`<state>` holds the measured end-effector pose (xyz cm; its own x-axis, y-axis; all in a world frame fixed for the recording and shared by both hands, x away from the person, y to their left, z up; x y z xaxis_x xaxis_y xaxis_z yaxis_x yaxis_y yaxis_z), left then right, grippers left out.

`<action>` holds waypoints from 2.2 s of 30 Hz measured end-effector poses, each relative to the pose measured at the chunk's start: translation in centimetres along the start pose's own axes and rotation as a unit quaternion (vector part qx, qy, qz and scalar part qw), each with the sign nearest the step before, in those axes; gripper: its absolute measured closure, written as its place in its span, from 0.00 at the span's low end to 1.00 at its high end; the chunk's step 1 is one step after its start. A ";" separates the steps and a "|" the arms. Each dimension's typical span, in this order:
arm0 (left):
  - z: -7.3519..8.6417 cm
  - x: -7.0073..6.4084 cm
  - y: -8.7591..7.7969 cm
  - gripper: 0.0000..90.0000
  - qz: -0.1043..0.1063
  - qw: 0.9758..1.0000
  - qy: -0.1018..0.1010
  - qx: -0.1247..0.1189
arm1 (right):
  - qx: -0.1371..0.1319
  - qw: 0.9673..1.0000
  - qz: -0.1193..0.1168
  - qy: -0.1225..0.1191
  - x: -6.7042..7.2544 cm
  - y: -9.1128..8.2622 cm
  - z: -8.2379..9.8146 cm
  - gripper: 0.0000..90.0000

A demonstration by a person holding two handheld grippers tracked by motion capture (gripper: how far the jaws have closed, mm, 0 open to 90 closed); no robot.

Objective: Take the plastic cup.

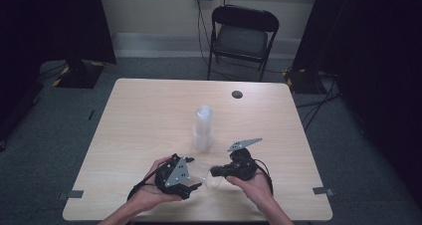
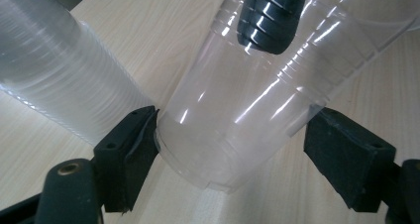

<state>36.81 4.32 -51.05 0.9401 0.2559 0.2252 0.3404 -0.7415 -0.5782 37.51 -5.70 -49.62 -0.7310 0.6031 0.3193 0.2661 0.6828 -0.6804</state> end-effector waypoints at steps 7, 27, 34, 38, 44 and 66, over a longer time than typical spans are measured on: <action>-0.2 0.1 0.1 0.22 -0.005 1.000 0.010 -0.002 | 0.006 1.000 -0.005 0.003 0.1 0.2 0.0 0.96; -1.9 -0.8 0.2 0.26 -0.021 0.998 0.058 -0.016 | 0.020 1.000 0.013 0.015 0.4 1.3 -1.4 0.96; -2.3 -1.3 0.4 0.26 -0.017 0.998 0.061 -0.021 | 0.019 1.000 0.011 0.021 0.9 2.1 -1.7 0.96; -2.5 -1.5 0.4 0.28 -0.018 0.997 0.069 -0.025 | 0.030 0.999 0.006 0.025 1.2 2.6 -1.5 0.96; -2.4 -1.8 0.5 0.28 -0.019 0.997 0.071 -0.022 | 0.040 0.999 0.010 0.034 1.1 2.9 -1.2 0.96; -2.0 -1.2 0.2 0.32 -0.022 0.998 -0.017 -0.060 | -0.001 0.999 0.019 0.036 0.8 2.1 -1.9 0.84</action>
<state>35.69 2.68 -49.89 0.9254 0.3090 0.2195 0.3779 -0.7973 -0.4706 38.68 -2.97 -49.50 -0.6733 0.6566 0.3400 0.2937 0.6595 -0.6919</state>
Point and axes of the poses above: each handheld gripper's, and its own axes: y roughly forward along the jaws, z roughly out of its underside, x roughly to its left, the point moved 10 cm from there along y, roughly forward along the jaws, and after that the axes turned 7 degrees about z, right-handed, at the moved point
